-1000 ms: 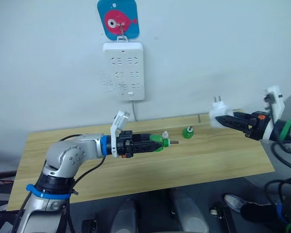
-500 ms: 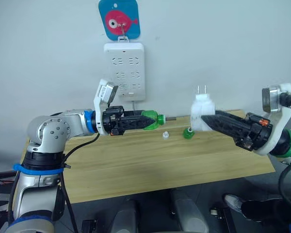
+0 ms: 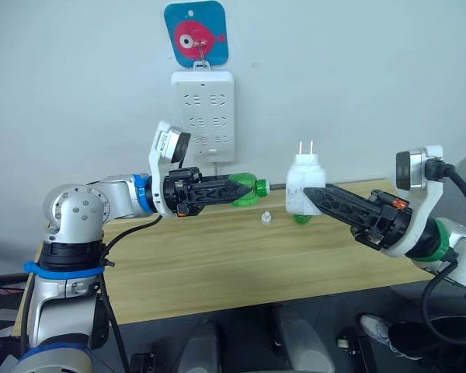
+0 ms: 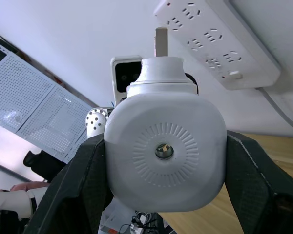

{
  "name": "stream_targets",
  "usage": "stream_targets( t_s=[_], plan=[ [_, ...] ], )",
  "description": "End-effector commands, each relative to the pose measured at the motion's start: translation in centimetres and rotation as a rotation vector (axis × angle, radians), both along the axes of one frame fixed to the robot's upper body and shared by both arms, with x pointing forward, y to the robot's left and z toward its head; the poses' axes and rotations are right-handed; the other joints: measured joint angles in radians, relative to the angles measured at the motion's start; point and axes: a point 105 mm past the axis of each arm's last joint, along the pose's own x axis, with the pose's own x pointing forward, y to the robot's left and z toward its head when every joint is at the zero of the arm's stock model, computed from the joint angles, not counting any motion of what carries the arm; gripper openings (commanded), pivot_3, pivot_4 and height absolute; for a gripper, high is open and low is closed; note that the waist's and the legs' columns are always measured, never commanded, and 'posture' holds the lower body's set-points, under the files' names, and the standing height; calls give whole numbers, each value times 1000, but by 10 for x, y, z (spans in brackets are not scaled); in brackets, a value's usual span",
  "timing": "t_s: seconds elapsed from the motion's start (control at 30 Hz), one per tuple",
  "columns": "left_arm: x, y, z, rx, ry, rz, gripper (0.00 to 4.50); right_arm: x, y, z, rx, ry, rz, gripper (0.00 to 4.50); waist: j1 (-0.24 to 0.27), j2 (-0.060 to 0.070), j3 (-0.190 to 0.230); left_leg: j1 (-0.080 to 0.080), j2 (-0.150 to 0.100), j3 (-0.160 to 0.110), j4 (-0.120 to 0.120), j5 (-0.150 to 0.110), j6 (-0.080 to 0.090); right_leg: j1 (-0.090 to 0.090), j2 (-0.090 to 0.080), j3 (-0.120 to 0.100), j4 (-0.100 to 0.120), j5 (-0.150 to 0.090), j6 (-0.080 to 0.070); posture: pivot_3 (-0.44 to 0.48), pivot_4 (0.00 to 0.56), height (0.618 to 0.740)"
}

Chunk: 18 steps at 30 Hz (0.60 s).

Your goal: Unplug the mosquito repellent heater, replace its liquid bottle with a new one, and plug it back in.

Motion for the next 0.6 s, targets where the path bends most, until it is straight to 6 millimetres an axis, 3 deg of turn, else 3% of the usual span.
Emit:
stream_targets(
  t_s=[0.03, 0.6],
  plan=[
    [-7, 0, 7, 1, -56, -30, 2369, -10, 6, 10, 21, -46, 53, 2933, 0, 0, -2, 0, 0, 0, 0, 0, 0, 0, 0, 0, 0, 0, 0, -155, 156, 740],
    [-15, -1, 0, 25, -45, -74, 2369, -5, 2, 6, 16, -19, 34, 2933, 3, -1, -5, 7, -1, 3, 1, 0, 1, 0, 1, 4, 12, 0, 0, -156, 156, 740]
  ],
)
